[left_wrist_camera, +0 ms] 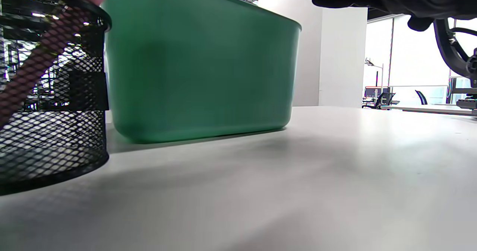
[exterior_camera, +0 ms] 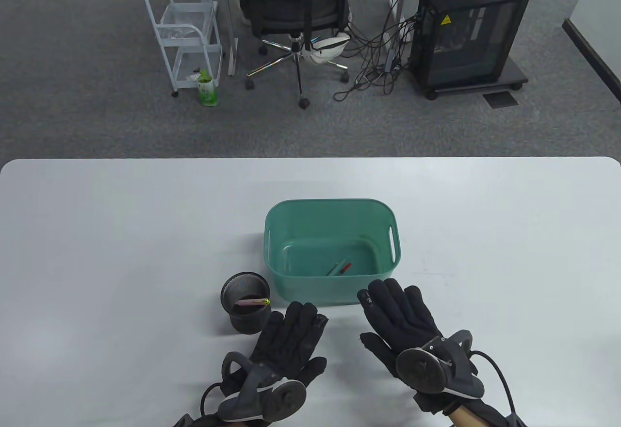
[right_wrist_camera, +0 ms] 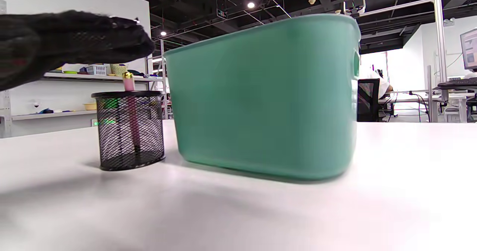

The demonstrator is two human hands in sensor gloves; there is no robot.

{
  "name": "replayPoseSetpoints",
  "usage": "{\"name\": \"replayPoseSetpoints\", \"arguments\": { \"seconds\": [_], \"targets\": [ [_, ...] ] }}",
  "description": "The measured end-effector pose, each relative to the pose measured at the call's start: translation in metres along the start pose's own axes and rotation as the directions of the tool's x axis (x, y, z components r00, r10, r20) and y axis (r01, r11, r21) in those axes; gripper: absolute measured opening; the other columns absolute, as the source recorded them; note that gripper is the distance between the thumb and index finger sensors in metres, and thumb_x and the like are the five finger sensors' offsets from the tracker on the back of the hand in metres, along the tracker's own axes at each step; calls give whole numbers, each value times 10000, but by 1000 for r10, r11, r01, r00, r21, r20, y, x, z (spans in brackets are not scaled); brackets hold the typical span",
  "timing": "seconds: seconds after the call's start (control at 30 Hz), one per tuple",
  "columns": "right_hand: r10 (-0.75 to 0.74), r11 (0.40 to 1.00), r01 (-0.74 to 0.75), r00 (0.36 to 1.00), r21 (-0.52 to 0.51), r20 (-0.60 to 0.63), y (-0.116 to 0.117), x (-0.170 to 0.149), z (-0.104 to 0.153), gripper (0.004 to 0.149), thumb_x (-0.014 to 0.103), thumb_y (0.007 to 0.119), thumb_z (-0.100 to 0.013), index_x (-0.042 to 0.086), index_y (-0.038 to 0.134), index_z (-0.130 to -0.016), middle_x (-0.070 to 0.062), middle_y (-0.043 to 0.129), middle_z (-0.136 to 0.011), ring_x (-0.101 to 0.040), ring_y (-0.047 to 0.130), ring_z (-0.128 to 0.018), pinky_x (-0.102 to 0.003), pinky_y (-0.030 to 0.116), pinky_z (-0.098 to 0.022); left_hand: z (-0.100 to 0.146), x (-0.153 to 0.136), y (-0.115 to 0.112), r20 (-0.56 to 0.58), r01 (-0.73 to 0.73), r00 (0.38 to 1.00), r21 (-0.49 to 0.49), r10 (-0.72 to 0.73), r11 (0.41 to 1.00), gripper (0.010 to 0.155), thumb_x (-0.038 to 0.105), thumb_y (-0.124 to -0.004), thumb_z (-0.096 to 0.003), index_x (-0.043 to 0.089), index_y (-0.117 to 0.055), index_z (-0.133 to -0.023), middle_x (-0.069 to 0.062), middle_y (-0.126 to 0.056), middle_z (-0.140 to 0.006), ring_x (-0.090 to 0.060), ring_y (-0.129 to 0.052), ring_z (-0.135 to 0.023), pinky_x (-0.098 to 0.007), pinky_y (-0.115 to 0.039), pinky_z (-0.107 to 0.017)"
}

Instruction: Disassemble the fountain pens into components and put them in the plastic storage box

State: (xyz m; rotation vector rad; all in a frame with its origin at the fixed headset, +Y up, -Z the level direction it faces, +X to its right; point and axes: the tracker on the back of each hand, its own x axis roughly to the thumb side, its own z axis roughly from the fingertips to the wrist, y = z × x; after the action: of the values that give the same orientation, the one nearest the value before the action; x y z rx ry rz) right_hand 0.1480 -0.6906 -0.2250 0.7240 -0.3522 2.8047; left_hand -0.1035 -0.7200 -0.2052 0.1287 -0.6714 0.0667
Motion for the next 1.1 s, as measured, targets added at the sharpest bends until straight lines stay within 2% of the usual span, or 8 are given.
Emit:
{"name": "replayPoseSetpoints", "arguments": {
  "seconds": [0.33, 0.57, 0.93, 1.1],
  "targets": [
    [31, 1000, -31, 1000, 2, -1, 18, 5, 11, 686, 533, 491, -611, 222, 390, -1213, -64, 326, -1259, -314, 351, -1168, -493, 245, -859, 0, -1, 0, -7, -2, 1000, -7, 2, 1000, 722, 501, -386, -698, 91, -296, -1286, -181, -317, -1350, -426, -279, -1222, -566, -223, -873],
    [8, 999, -8, 1000, 50, 12, 28, 6, 17, 681, 529, 482, -607, 226, 383, -1209, -60, 316, -1257, -308, 345, -1166, -489, 245, -858, -1, 0, -1, -3, 11, 1000, -17, -11, 1000, 726, 503, -385, -697, 90, -294, -1287, -180, -321, -1349, -427, -283, -1222, -565, -226, -873],
    [6, 998, -7, 1000, 57, 16, 29, 5, 18, 687, 537, 485, -604, 226, 378, -1208, -61, 313, -1255, -310, 344, -1164, -490, 244, -857, -1, 2, 0, 2, 26, 1000, -12, -26, 1000, 734, 513, -389, -693, 91, -295, -1286, -177, -322, -1349, -426, -282, -1222, -564, -222, -874],
    [5, 999, -6, 1000, 53, 15, 30, 4, 19, 688, 536, 486, -604, 224, 380, -1208, -61, 315, -1255, -309, 343, -1165, -490, 245, -857, -2, 3, 9, 1, 50, 999, 22, -50, 998, 742, 528, -418, -690, 94, -328, -1285, -179, -334, -1349, -426, -290, -1224, -568, -215, -875]
  ]
}}
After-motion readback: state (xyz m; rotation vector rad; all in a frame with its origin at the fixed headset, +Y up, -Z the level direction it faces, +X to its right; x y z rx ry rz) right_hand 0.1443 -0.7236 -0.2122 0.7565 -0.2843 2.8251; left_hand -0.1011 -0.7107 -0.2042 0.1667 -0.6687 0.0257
